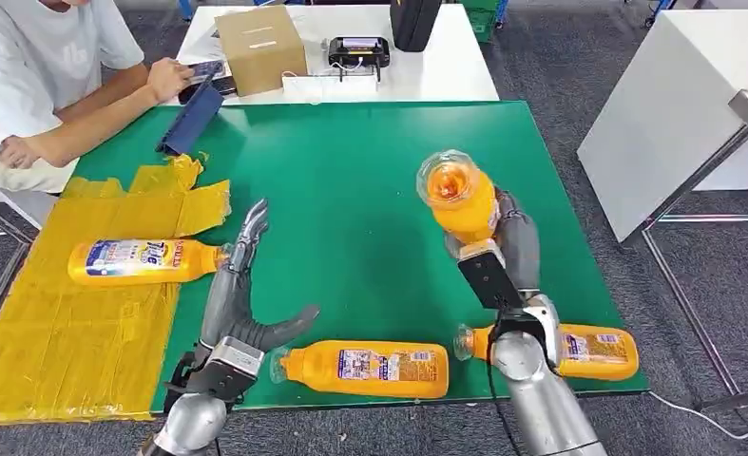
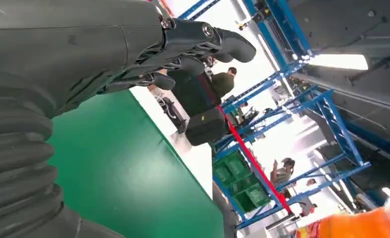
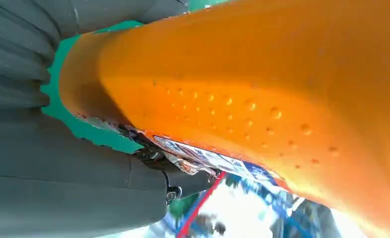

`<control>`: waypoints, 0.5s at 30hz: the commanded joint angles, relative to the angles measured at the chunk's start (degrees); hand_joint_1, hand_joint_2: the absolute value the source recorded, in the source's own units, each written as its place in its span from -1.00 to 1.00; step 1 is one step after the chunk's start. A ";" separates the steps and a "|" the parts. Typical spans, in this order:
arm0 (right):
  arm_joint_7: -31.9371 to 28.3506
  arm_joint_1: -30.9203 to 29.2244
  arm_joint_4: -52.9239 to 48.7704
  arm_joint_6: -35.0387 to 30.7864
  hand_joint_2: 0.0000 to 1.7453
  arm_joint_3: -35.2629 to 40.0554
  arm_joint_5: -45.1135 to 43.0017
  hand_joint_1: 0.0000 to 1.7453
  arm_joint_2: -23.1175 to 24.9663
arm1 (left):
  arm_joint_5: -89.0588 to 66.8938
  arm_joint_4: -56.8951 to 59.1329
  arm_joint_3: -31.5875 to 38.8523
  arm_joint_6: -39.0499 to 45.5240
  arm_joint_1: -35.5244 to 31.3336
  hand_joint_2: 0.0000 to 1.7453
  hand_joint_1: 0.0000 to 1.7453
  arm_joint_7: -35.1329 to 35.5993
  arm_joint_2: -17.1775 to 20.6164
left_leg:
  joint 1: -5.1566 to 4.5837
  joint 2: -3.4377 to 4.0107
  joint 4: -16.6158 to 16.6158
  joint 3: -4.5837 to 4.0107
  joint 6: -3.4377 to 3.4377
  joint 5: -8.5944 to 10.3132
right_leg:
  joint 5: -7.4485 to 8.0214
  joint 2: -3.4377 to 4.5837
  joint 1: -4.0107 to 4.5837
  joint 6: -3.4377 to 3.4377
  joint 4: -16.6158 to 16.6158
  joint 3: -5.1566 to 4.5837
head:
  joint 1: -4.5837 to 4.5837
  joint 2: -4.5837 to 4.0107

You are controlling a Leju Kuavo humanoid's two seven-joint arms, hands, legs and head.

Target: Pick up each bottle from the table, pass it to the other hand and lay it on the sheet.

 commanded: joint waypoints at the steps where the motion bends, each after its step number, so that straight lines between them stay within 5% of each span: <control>1: -2.82 -3.10 7.10 10.90 1.00 6.68 -13.61 1.00 5.02 | 4.86 2.57 -2.63 -2.46 -2.95 1.00 -1.00 -1.22 1.75 | 0.09 0.09 0.00 0.25 -0.09 -0.12 | -0.06 0.36 0.05 -0.11 -0.03 0.22 | 0.02 0.00; 15: -6.01 -6.35 14.85 14.01 1.00 19.60 -10.94 1.00 6.22 | 7.62 3.47 -5.52 -3.15 -5.58 1.00 -1.00 -2.17 1.98 | 0.07 0.06 0.00 0.31 -0.10 -0.13 | -0.09 0.35 0.02 -0.12 -0.02 0.30 | 0.02 0.00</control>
